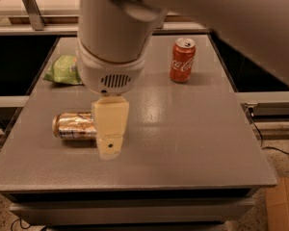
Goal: Place orange can upright
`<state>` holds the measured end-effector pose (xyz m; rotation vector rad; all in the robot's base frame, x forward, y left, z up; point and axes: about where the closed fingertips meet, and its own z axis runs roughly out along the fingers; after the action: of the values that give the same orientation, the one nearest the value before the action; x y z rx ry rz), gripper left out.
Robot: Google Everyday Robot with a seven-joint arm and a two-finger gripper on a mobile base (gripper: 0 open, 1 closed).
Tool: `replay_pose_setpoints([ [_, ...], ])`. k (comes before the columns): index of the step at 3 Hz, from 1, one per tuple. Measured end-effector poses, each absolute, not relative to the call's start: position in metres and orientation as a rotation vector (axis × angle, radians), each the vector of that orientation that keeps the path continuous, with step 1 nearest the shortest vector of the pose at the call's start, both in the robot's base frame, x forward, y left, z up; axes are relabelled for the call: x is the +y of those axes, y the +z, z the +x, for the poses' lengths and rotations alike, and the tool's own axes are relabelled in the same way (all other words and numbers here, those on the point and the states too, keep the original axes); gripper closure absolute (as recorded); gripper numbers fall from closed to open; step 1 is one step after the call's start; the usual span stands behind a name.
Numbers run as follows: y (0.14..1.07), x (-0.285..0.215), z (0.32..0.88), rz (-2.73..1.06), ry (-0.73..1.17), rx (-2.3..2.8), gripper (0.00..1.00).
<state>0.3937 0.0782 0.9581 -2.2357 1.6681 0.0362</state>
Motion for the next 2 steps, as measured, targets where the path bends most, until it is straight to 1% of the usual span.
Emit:
replay_pose_setpoints([
  [1,0.94,0.112,0.409,-2.26,0.067,1.657,0.0],
  [2,0.924,0.133,0.418,-2.275,0.076,1.666,0.0],
])
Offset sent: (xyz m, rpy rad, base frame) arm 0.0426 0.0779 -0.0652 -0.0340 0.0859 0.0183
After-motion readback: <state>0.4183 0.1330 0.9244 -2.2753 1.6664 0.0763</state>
